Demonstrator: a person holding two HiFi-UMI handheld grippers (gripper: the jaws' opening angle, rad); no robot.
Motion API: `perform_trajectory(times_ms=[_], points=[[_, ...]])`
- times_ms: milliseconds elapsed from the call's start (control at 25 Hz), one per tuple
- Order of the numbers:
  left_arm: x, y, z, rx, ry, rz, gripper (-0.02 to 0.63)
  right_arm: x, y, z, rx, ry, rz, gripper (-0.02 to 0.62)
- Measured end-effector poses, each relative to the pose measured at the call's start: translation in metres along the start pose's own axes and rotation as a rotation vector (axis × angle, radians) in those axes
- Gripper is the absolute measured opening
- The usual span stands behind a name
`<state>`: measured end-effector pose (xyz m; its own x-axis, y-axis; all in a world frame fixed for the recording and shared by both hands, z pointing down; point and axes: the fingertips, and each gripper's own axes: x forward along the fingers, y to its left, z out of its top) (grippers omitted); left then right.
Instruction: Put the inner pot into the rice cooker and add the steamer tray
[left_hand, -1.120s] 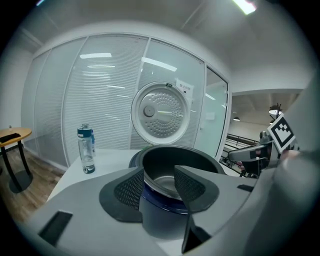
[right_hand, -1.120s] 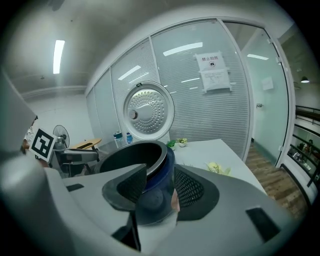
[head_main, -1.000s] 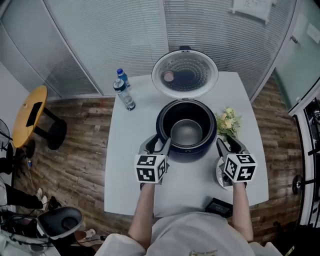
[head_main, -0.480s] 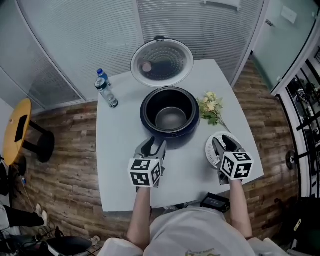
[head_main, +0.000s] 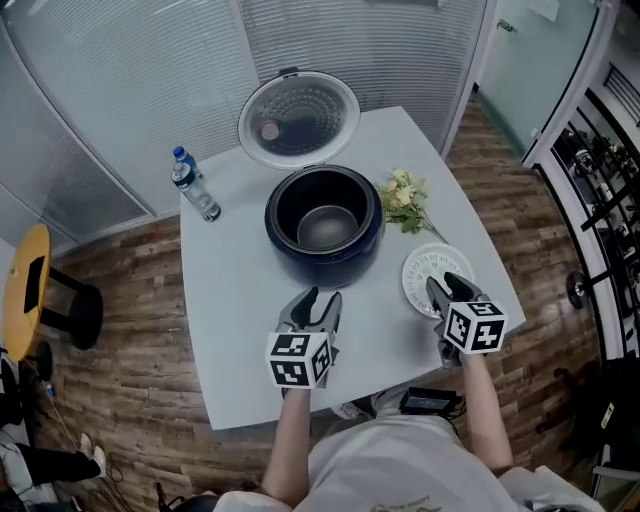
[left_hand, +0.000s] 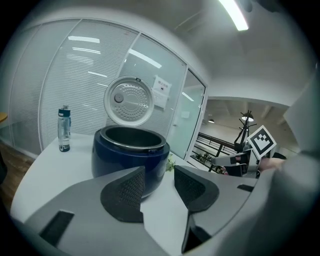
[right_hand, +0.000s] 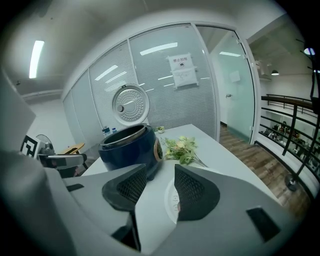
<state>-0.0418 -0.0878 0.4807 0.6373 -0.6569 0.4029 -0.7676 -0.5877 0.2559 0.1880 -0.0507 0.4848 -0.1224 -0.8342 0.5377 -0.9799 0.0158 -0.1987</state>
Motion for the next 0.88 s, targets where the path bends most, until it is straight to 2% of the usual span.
perform_trajectory(times_ms=[360, 880], points=[[0.033, -0.029, -0.032, -0.054, 0.073, -0.043, 0.186, 0.006, -0.041, -0.028, 0.022, 0.055, -0.036, 0.178], [0.12, -0.076, -0.073, -0.073, 0.214, -0.054, 0.184, 0.015, -0.151, -0.073, 0.079, 0.157, -0.125, 0.178]])
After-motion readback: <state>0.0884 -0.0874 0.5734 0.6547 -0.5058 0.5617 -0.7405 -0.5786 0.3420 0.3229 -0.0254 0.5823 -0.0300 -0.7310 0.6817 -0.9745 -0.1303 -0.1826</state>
